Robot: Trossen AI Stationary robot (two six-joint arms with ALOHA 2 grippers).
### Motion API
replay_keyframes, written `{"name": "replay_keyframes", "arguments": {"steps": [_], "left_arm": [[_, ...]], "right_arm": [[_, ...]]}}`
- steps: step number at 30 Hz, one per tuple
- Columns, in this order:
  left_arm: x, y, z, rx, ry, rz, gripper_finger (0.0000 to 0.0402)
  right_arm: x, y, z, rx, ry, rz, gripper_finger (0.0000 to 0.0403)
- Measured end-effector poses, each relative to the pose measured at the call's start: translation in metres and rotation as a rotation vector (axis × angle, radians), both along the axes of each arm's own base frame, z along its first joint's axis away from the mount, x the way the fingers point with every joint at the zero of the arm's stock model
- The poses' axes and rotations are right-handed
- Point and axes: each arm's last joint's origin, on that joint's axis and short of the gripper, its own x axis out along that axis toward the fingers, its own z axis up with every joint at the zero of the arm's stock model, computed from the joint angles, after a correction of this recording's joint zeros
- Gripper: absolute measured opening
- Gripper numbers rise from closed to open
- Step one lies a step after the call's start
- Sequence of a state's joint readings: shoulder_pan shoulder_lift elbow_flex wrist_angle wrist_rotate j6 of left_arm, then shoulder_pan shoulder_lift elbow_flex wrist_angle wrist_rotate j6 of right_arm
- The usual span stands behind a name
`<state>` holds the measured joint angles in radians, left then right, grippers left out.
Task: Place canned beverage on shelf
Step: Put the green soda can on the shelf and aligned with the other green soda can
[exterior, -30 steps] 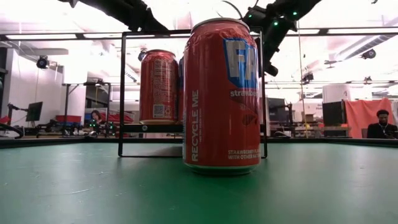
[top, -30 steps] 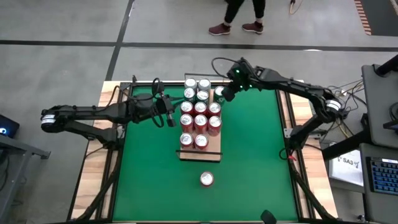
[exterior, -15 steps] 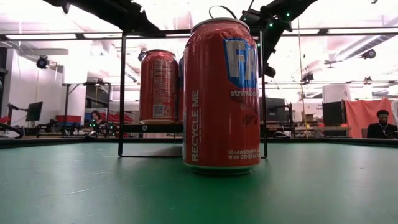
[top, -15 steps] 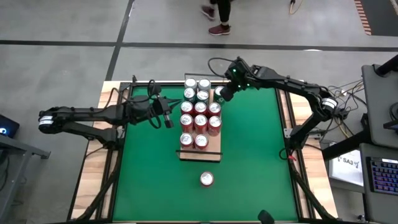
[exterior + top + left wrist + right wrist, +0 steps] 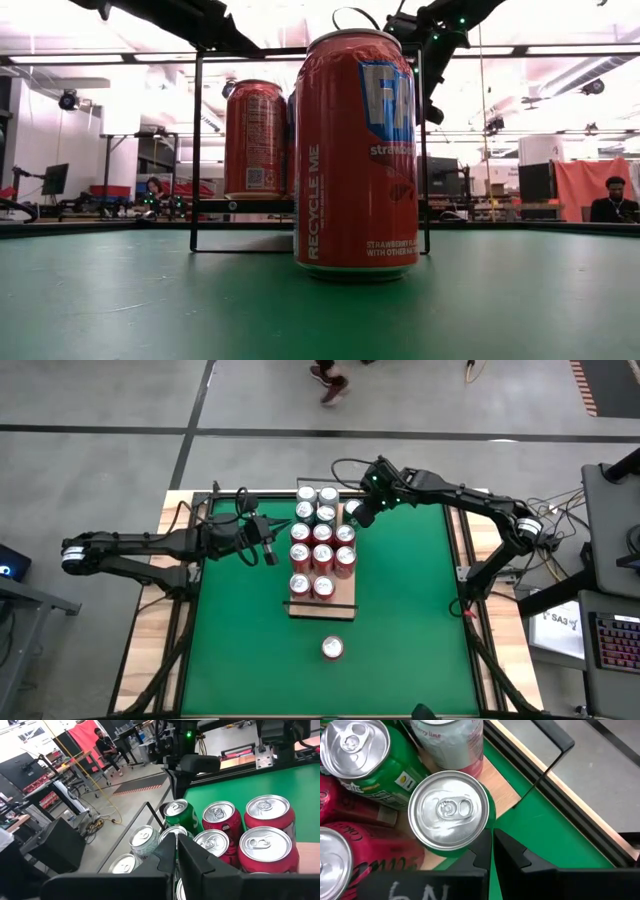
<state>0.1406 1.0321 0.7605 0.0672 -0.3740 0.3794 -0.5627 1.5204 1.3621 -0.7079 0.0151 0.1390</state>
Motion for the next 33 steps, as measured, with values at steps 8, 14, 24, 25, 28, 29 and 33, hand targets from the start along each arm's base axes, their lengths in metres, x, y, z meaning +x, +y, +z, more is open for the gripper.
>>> {"name": "replay_keyframes", "arguments": {"steps": [8,14,24,25,28,29,33], "left_arm": [[0.000,0.000,0.000,-0.006,0.000,0.002,0.0000],[0.000,0.000,0.000,-0.007,0.000,0.002,0.0000],[0.000,0.000,0.000,-0.013,-0.005,0.003,0.0000],[0.000,0.000,0.000,-0.015,-0.006,0.004,0.0000],[0.000,0.000,0.000,-0.020,-0.009,0.005,0.0000],[0.000,0.000,0.000,-0.020,-0.009,0.004,0.0000],[0.000,0.000,-0.001,-0.022,0.000,0.005,0.0000]], "right_arm": [[0.004,0.006,0.000,0.042,-0.022,0.026,0.0009],[0.006,0.012,-0.001,0.058,-0.015,0.034,0.0009],[0.012,0.023,-0.001,0.060,-0.020,0.070,0.0009],[0.012,0.023,-0.001,0.059,-0.020,0.072,0.0009],[0.012,0.023,-0.001,0.060,-0.020,0.073,0.0009],[0.012,0.024,0.000,0.060,-0.020,0.073,0.0009],[0.009,0.025,0.008,0.045,-0.032,0.069,0.0009]]}}
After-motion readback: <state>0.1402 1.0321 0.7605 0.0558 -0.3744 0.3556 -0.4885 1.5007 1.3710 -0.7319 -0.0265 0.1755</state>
